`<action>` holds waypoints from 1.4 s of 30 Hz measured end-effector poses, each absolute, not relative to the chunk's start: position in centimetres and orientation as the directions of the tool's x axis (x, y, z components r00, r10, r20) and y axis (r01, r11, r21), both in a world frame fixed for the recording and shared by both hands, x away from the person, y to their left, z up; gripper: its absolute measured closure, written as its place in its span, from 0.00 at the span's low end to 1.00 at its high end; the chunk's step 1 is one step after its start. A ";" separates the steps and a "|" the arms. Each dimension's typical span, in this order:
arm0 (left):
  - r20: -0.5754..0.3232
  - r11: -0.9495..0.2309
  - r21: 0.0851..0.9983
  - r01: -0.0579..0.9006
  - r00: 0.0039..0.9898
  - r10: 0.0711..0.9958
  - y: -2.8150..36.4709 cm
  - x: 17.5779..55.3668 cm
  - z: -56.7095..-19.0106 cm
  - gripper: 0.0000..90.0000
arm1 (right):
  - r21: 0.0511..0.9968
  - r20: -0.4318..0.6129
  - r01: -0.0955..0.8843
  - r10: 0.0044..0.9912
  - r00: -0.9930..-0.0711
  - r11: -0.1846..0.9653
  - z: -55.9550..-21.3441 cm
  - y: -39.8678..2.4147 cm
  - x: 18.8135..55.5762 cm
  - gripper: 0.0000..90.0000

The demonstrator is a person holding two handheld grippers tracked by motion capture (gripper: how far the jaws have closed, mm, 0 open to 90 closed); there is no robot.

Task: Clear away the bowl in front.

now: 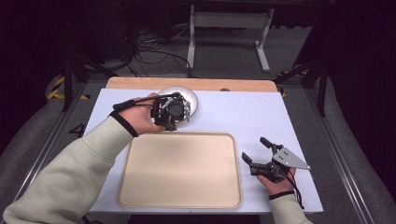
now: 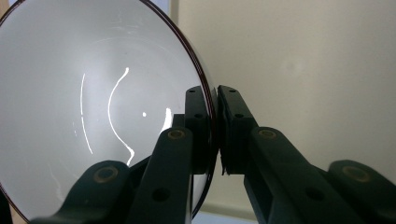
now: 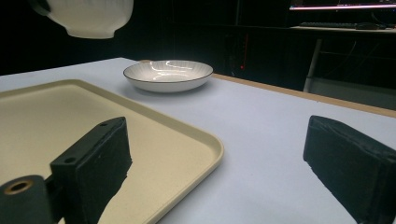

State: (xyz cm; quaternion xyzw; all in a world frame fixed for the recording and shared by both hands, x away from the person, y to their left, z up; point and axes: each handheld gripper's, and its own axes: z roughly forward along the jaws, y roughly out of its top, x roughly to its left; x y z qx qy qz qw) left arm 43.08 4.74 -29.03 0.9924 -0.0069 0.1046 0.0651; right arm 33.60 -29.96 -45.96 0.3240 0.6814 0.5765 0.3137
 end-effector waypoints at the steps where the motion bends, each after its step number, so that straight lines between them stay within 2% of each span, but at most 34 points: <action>1: 0.213 -0.991 0.129 -0.041 0.977 -0.013 4.5 42.4 -28.9 0.93 | 0.989 -0.054 0.080 0.803 -0.593 0.126 -46.0 -30.0 33.6 0.09; 25: 0.211 -0.972 0.077 -0.224 0.956 -0.204 3.5 35.1 -28.9 0.93 | 0.988 -0.058 0.081 0.799 -0.598 0.133 -45.9 -29.9 33.6 0.09; 34: 0.210 -0.955 0.075 -0.287 0.941 -0.266 3.4 33.7 -29.1 0.93 | 0.988 -0.059 0.082 0.799 -0.598 0.133 -46.0 -29.9 33.6 0.09; 42: 0.184 -0.951 0.070 -0.300 0.941 -0.283 3.4 33.1 -30.3 0.93 | 0.987 -0.061 0.081 0.799 -0.598 0.136 -45.9 -29.9 33.6 0.09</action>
